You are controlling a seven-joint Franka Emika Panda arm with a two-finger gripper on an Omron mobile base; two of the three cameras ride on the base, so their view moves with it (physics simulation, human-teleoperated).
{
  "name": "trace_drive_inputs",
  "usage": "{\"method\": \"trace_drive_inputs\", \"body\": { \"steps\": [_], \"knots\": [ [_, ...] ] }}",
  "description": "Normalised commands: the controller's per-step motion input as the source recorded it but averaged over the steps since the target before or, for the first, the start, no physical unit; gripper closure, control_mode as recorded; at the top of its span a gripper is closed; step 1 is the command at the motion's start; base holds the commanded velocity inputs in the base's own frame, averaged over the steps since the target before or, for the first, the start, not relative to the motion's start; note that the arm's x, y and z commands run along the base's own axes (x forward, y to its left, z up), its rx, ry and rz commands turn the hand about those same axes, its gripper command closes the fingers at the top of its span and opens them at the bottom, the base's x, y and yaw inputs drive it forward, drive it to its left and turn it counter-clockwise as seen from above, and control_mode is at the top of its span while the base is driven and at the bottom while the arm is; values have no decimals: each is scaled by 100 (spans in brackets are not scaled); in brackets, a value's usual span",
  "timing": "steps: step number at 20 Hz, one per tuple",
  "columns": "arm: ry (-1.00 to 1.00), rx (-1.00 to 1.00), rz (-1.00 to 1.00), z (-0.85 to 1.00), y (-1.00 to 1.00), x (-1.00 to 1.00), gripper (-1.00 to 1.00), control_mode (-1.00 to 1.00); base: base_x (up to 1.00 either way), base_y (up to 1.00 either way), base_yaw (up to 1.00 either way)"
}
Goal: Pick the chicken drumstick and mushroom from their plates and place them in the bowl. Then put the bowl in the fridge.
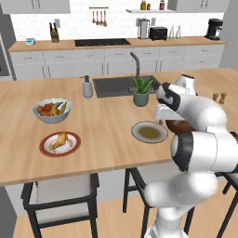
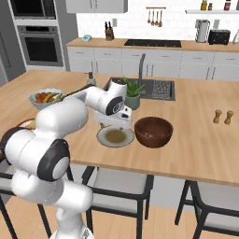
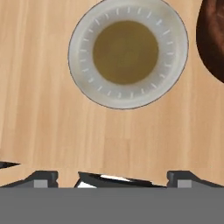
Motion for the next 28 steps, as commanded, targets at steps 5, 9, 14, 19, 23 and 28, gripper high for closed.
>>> {"method": "trace_drive_inputs", "body": {
  "steps": [5, 9, 14, 19, 23, 28],
  "knots": [
    [0, -2, 1, 2, 100, -24, -100, -100, 0, 0, 0],
    [2, -1, 0, 0, 100, 10, -100, -100, 0, 0, 0],
    [9, 0, 0, 15, 100, 4, -100, -100, 0, 0, 0],
    [9, 0, 0, 15, 100, 2, -100, -100, 0, 0, 0],
    [8, -2, 0, 0, 100, 41, -100, -100, 0, 0, 0],
    [9, -6, 0, 0, 100, 55, -100, -100, 0, 0, 0]
  ]
}}
